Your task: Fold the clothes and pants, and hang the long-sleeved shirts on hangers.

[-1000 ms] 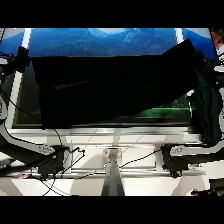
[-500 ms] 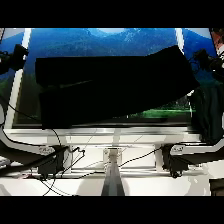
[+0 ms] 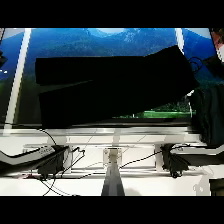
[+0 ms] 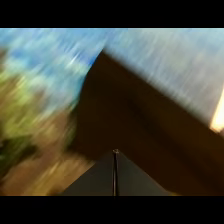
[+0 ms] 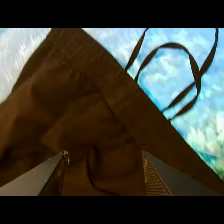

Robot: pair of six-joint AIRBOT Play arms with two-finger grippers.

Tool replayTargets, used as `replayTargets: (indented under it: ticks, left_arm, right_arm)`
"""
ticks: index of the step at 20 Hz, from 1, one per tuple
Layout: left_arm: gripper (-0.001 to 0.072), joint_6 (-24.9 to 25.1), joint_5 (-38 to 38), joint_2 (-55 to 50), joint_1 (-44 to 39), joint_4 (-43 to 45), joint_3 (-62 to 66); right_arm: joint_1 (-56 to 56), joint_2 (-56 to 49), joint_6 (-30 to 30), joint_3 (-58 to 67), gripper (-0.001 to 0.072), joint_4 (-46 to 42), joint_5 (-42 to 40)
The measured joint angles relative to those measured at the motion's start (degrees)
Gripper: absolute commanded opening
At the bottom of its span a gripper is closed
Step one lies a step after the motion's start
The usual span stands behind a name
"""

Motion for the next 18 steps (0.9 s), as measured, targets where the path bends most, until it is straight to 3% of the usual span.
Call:
replayTargets:
  ticks: [2, 3, 4, 5, 9, 11, 15, 18]
  left_arm:
    - [0.0048, 0.00, -4.35, 3.56, 0.68, 5.18, -2.03]
    - [0.0270, -0.48, -5.40, 4.70, 0.87, 6.64, -3.08]
    - [0.0572, -1.27, -6.43, 5.33, 0.92, 7.41, -4.24]
    - [0.0648, -1.68, -7.06, 5.57, 0.98, 7.67, -5.27]
    - [0.0629, -2.89, -7.67, 2.56, 1.03, 3.72, -9.07]
    - [0.0485, -3.10, -7.48, -0.15, 1.03, 1.42, -10.71]
    - [0.0475, -1.33, -5.88, -0.59, 1.03, -0.90, -17.22]
    - [0.0475, 0.79, -3.54, 5.88, 1.31, -1.36, -27.61]
  right_arm:
    - [-0.31, 0.17, 0.00, 0.07, 0.0509, -1.14, 1.03]
    - [-0.42, 0.17, 0.02, 0.07, 0.0509, -1.70, 1.46]
    - [-0.46, 0.31, 0.04, 0.11, 0.0509, -2.03, 1.77]
    - [-0.48, 0.35, 0.02, 0.11, 0.0509, -2.21, 1.95]
    - [-0.59, 0.35, 0.02, 0.11, 0.0509, -2.93, 2.36]
    - [-0.59, 0.35, -0.04, 0.11, 0.0509, -3.06, 2.40]
    - [-0.59, 0.35, -0.26, 0.11, 0.0509, -3.21, 2.47]
    - [-0.59, 0.35, -0.33, 0.11, 0.0509, -3.30, 2.51]
